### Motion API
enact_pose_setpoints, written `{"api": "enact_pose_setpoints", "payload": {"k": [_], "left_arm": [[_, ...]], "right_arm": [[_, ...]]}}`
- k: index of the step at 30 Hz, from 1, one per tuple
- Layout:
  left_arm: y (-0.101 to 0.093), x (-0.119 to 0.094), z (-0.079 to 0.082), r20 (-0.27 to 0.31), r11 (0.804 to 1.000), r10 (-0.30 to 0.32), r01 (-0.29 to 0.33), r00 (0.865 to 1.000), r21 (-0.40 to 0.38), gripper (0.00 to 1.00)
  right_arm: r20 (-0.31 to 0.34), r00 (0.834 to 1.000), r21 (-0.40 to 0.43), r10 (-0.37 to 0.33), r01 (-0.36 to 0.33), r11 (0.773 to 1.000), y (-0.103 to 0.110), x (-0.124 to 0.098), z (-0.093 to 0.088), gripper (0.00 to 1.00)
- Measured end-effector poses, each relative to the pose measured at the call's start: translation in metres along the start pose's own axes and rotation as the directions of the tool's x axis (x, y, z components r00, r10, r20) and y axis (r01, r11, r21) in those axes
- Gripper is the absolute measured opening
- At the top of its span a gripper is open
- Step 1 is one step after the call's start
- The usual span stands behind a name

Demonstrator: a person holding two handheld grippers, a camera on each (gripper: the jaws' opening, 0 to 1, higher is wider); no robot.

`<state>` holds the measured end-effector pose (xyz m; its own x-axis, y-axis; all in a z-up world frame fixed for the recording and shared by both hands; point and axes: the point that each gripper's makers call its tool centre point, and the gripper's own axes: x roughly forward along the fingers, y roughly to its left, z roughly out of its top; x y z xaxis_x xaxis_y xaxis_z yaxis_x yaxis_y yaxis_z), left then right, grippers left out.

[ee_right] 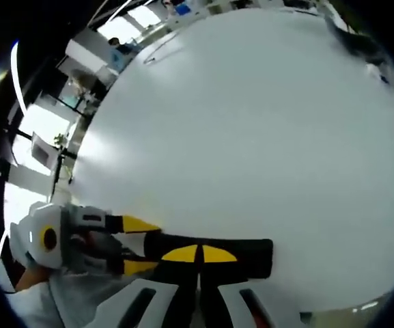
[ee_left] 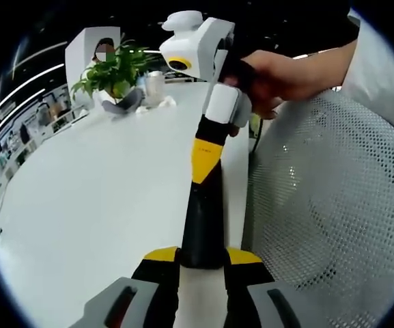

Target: Press the specified remote control buttons in sequence, fully releasing each button before pressing the next.

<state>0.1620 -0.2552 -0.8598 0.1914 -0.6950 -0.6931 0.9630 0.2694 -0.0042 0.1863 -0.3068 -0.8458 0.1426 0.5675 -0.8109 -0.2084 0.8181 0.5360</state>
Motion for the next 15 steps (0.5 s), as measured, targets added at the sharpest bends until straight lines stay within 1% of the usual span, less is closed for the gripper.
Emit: {"api": "enact_pose_setpoints", "payload": {"k": [3, 7, 15], "left_arm": [[0.000, 0.000, 0.000, 0.000, 1.000, 0.000, 0.000, 1.000, 0.000, 0.24], [0.000, 0.000, 0.000, -0.001, 1.000, 0.001, -0.001, 1.000, -0.002, 0.24], [0.000, -0.001, 0.000, 0.000, 1.000, 0.003, -0.003, 1.000, -0.004, 0.24]], "right_arm": [[-0.003, 1.000, -0.006, 0.003, -0.003, 1.000, 0.003, 0.000, -0.001, 0.00], [-0.027, 1.000, -0.020, -0.001, 0.000, 1.000, 0.004, 0.002, -0.005, 0.00], [-0.057, 0.998, -0.049, -0.026, 0.023, 0.999, 0.002, 0.005, -0.010, 0.00]]}}
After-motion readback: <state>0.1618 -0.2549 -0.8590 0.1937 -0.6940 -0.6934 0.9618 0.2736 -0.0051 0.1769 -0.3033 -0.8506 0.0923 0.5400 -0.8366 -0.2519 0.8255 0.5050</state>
